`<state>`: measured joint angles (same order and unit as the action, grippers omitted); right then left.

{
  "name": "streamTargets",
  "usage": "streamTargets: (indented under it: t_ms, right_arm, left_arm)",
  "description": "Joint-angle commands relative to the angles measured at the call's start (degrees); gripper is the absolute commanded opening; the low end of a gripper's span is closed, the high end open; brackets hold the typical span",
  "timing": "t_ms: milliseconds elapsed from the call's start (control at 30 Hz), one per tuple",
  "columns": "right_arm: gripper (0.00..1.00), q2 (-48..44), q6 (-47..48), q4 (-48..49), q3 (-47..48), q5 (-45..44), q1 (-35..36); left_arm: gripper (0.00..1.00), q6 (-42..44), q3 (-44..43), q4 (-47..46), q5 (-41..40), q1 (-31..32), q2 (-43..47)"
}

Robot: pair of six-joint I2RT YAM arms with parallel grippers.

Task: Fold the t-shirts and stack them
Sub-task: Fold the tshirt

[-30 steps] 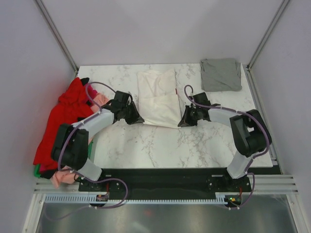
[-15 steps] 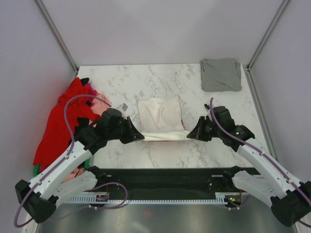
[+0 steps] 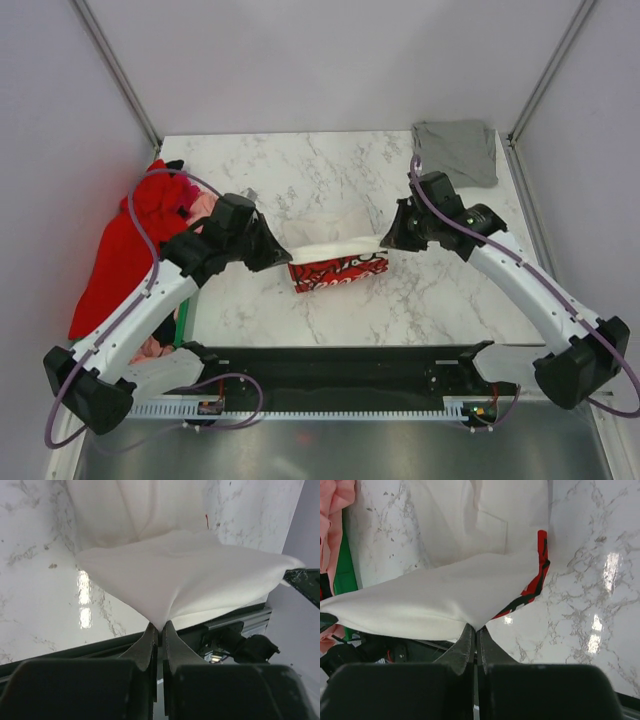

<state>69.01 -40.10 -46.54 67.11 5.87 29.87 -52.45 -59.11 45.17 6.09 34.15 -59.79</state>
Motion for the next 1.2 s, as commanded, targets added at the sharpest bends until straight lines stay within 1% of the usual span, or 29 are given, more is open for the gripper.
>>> streamTargets:
  t_ms: [0,33,200,300,467,500,567,600,667,700,733,767,800,833,867,900,933,967,1000,1033,1067,1100,1133,1167]
  right_arm:
    - [0.0,3.75,4.05,-1.44,6.88,-4.99,-1.03]
    - [0.0,6.11,4.5,-1.53,9.07,-5.08,-1.3]
    - [0.0,13.24,7.13,-0.75,14.01,-4.29,-4.46]
    - [0.0,17.72,8.19,1.18,15.85,-2.71,-6.22]
    - [0.0,26.6,9.95,2.95,21.82,-0.86,-7.98]
    - [0.0,29.66,10.21,3.12,24.27,-0.6,-8.42]
    - [0.0,32.92,10.82,3.3,26.66,0.19,-9.12]
    - [0.0,36.33,11.0,3.39,29.28,0.37,-9.47]
    - [0.0,39.95,11.53,3.48,32.19,1.25,-10.09]
    - [0.0,43.89,11.53,3.48,35.34,1.25,-10.27]
    - [0.0,45.93,11.53,3.56,37.11,1.42,-10.44]
    - [0.0,48.21,11.45,3.65,39.21,1.77,-11.05]
    - [0.01,53.11,11.18,3.39,41.67,1.86,-11.49]
    - [0.09,55.59,10.92,3.39,46.74,2.3,-11.93]
    - [0.43,58.14,10.83,2.95,49.75,3.44,-12.63]
    - [0.6,63.3,10.31,1.47,56.92,3.62,-13.16]
    - [0.72,65.44,10.13,0.33,60.12,4.23,-13.6]
    - [0.79,66.76,10.21,-0.9,62.42,4.85,-14.3]
    - [0.8,67.3,9.95,-1.44,64.53,4.94,-14.66]
    - [0.8,66.52,10.3,-1.36,64.03,5.12,-14.75]
    - [0.8,64.95,10.82,0.12,62.63,5.38,-14.84]
    - [0.8,60.67,11.26,1.53,56.79,6.08,-14.84]
    - [0.8,57.93,11.53,3.37,52.9,6.43,-14.84]
    - [0.8,55.12,11.79,7.74,48.51,7.13,-14.84]
  left_arm:
    - [0.02,3.31,-6.79,0.71,-2.22,-4.25,-2.52]
    - [0.02,4.45,-7.59,0.54,-1.09,-5.31,-4.7]
    - [0.02,7.09,-11.11,-1.13,2.52,-11.11,-11.48]
    - [0.02,8.32,-12.69,-3.06,4.46,-13.57,-15.6]
    - [0.02,9.38,-15.94,-5.52,7.79,-17.18,-22.99]
    - [0.02,9.55,-17.43,-5.7,8.15,-18.15,-26.05]
    - [0.02,9.73,-19.02,-5.97,9.46,-19.12,-28.96]
    - [0.02,9.73,-20.76,-6.4,10.08,-20.17,-30.89]
    - [0.02,9.73,-22.44,-7.02,11.83,-21.05,-36.43]
    - [0.02,9.82,-24.63,-7.72,12.54,-22.01,-38.54]
    - [0.04,10.25,-26.21,-7.73,13.94,-22.46,-43.61]
    - [0.06,10.52,-29.88,-7.81,14.73,-22.9,-46.35]
    - [0.11,10.78,-32.18,-7.9,15.44,-23.86,-49.17]
    - [0.22,11.74,-34.82,-7.64,17.36,-24.39,-52.85]
    - [0.42,11.75,-40.24,-7.46,18.51,-25.61,-59.06]
    - [0.63,11.58,-42.82,-7.38,19.65,-26.06,-62.52]
    - [0.91,11.58,-45.8,-6.16,23.15,-26.41,-65.34]
    - [0.99,11.75,-52.18,-4.23,24.05,-26.68,-70.33]
    - [1.0,12.19,-55.2,-2.38,24.67,-26.59,-71.86]
    - [1.0,13.15,-57.23,-0.1,25.28,-26.51,-72.57]
    - [1.0,13.51,-57.95,0.09,24.85,-26.33,-72.4]
    - [1.0,13.68,-57.18,0.1,23.89,-26.33,-70.31]
    - [1.0,14.21,-56.12,0.1,22.06,-26.24,-68.9]
    - [1.0,14.47,-53.76,0.1,21.34,-26.24,-67.66]
